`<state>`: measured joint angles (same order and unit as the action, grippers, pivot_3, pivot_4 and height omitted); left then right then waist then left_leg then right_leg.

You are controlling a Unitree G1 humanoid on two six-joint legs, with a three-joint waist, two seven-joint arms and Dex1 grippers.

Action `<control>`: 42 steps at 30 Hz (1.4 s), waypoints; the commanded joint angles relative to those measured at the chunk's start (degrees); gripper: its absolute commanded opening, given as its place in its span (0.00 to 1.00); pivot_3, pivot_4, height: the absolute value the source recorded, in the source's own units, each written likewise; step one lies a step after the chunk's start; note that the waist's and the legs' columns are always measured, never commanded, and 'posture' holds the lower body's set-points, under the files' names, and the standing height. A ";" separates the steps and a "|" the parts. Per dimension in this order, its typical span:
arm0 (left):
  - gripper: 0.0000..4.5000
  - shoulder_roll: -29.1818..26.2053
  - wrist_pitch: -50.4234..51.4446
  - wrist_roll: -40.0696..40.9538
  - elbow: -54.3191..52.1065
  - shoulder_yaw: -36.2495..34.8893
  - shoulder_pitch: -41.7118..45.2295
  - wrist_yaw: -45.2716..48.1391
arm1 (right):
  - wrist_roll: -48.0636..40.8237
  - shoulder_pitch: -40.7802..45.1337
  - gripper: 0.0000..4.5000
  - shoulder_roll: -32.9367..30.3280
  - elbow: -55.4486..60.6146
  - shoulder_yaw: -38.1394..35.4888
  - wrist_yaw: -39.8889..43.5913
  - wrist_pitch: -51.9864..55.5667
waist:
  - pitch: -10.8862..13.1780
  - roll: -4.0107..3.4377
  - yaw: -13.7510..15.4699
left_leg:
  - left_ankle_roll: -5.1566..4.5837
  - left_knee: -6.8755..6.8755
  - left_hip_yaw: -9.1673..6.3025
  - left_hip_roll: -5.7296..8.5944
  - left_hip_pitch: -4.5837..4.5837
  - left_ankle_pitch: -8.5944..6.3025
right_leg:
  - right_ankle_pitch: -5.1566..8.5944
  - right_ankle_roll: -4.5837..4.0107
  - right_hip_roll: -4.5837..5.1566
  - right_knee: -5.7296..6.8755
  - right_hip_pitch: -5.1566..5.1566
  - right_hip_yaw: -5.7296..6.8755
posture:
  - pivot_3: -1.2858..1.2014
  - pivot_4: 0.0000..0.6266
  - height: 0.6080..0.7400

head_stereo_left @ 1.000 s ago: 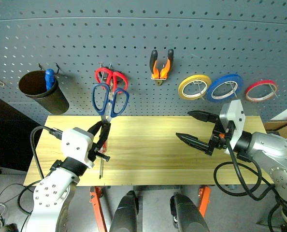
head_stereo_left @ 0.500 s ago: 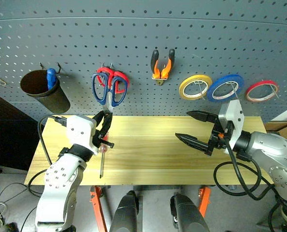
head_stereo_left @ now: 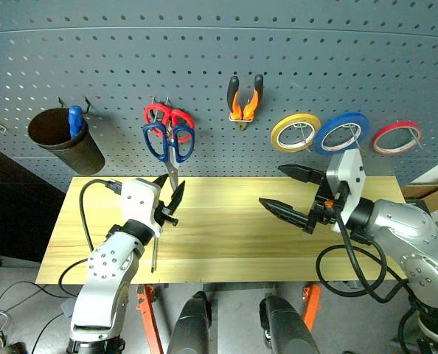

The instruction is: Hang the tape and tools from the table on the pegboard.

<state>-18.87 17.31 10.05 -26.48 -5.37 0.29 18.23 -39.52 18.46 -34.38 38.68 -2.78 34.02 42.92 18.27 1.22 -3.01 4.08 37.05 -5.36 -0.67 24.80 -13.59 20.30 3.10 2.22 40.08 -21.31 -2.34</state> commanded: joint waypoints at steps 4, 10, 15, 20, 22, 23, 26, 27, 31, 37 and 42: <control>0.96 -2.17 9.81 -1.88 0.70 -1.58 -6.19 -2.45 | -0.26 -0.87 1.00 0.39 4.22 3.74 -2.68 2.28 | -0.01 -0.01 -0.32 | -0.03 -0.02 0.00 -0.01 -0.01 -0.01 | 0.00 0.00 -0.01 0.03 -0.02 0.00 | 0.50 0.45 1.00; 1.00 -4.26 33.52 -3.29 9.66 -4.99 0.45 -7.99 | -4.14 0.59 1.00 3.00 4.21 7.20 -11.60 16.72 | -0.03 0.02 -0.17 | -0.07 0.02 -0.18 0.10 -0.05 0.18 | 0.00 0.00 -0.02 0.56 -0.14 0.07 | 0.50 0.46 1.00; 1.00 -5.43 38.98 -2.62 18.22 -3.31 8.03 -5.98 | -4.09 3.77 1.00 5.81 3.67 8.05 -14.68 20.79 | -0.03 0.03 -0.21 | 0.09 0.03 -0.34 0.19 -0.12 0.46 | -0.11 -0.13 -0.09 0.88 -0.18 0.15 | 0.50 0.46 1.00; 1.00 -4.56 40.54 -2.46 24.73 -1.42 14.78 -4.89 | -3.44 5.40 1.00 6.22 4.48 9.60 -14.50 22.08 | -0.05 0.06 -0.27 | 0.15 0.00 -0.39 0.15 -0.12 0.54 | -0.15 -0.16 -0.13 0.89 -0.18 0.20 | 0.49 0.46 1.00; 1.00 -3.67 41.08 -2.11 27.34 -2.21 17.17 -5.51 | -3.26 5.82 1.00 6.05 4.80 10.12 -14.26 22.19 | -0.06 0.08 -0.29 | 0.15 -0.02 -0.36 0.13 -0.11 0.53 | -0.16 -0.16 -0.13 0.88 -0.21 0.18 | 0.49 0.47 1.00; 1.00 -3.42 41.46 -2.07 28.32 -2.46 17.94 -5.75 | -3.22 5.91 1.00 6.00 4.89 10.26 -14.24 22.25 | -0.07 0.08 -0.29 | 0.15 -0.02 -0.35 0.13 -0.11 0.53 | -0.16 -0.16 -0.13 0.87 -0.22 0.19 | 0.49 0.46 1.00; 1.00 -2.04 42.80 -1.82 31.00 -4.86 19.86 -7.75 | -3.17 6.10 1.00 5.99 5.07 10.39 -14.30 22.50 | -0.08 0.10 -0.55 | 0.15 -0.02 -0.30 0.12 -0.11 0.53 | -0.16 -0.16 -0.12 0.85 -0.23 0.15 | 0.49 0.47 1.00; 1.00 -1.77 43.06 -1.83 31.65 -5.48 20.28 -8.29 | -3.16 6.19 1.00 5.95 5.11 10.42 -14.28 22.55 | -0.08 0.10 -0.62 | 0.15 -0.02 -0.29 0.10 -0.11 0.53 | -0.15 -0.16 -0.12 0.85 -0.24 0.14 | 0.49 0.47 1.00; 0.96 -0.96 43.79 -1.38 34.37 -7.14 22.09 -9.04 | -2.91 7.10 1.00 5.30 4.95 10.80 -13.64 22.62 | -0.08 0.10 -0.78 | 0.15 0.00 -0.30 0.10 -0.11 0.54 | -0.16 -0.16 -0.13 0.88 -0.24 0.14 | 0.49 0.47 1.00; 0.60 -1.72 42.22 -1.57 36.14 -6.21 23.05 -8.12 | -2.10 8.84 1.00 3.86 4.23 11.30 -12.20 22.06 | -0.09 0.11 -0.76 | 0.16 0.01 -0.32 0.12 -0.13 0.55 | -0.16 -0.16 -0.12 0.93 -0.22 0.15 | 0.49 0.47 1.00; 0.25 -2.60 41.09 -1.90 34.90 -5.68 21.39 -7.59 | 1.47 9.15 1.00 2.57 4.26 12.52 -9.20 15.31 | -0.09 0.11 -0.75 | 0.16 -0.01 -0.31 0.11 -0.12 0.55 | -0.16 -0.16 -0.09 0.90 -0.22 0.14 | 0.49 0.47 1.00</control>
<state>-20.74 58.84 8.45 8.71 -11.57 23.73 10.27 -39.77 26.72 -30.99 41.15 9.53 22.86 62.76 18.18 1.33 -3.76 4.24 37.04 -5.67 -0.56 24.67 -13.05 20.14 2.95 2.13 40.98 -21.54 -2.20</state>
